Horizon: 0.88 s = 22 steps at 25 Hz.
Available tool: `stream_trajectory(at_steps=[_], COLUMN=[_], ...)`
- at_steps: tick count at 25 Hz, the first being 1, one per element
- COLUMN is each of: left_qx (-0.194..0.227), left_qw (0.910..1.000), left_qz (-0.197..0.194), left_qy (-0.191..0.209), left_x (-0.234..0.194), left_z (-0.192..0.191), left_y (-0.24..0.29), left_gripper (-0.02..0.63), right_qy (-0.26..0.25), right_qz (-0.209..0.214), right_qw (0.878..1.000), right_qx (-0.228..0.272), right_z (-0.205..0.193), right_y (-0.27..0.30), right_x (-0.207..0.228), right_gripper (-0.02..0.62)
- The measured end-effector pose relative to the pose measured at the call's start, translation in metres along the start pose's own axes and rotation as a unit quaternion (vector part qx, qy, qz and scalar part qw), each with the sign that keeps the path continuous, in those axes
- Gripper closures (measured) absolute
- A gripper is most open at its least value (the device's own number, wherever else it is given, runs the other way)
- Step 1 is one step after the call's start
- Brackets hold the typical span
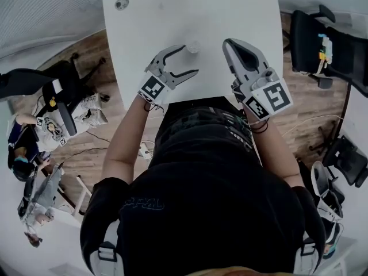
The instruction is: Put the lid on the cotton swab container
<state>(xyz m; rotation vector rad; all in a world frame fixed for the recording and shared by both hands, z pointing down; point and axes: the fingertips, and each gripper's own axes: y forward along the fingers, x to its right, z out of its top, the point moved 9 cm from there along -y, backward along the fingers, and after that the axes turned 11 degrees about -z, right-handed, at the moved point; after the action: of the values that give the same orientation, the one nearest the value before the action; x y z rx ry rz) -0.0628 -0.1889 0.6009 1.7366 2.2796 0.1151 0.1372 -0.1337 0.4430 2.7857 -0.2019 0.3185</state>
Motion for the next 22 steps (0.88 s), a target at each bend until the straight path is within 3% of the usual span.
stream_trajectory(at_steps=[15, 22], left_qx=[-0.11, -0.128], left_qw=[0.9937, 0.9916], left_qz=[-0.017, -0.02], left_qy=[-0.01, -0.001], left_x=[-0.02, -0.02], left_z=[-0.085, -0.092], left_y=[0.035, 0.034], left_gripper=[0.236, 0.236], right_qy=[-0.018, -0.016], right_qz=[-0.033, -0.046], right_qw=[0.999, 0.998], right_qx=[-0.027, -0.028], right_z=[0.006, 0.003], right_y=[-0.016, -0.019], right_x=[0.026, 0.029], right_gripper=[0.572, 0.572])
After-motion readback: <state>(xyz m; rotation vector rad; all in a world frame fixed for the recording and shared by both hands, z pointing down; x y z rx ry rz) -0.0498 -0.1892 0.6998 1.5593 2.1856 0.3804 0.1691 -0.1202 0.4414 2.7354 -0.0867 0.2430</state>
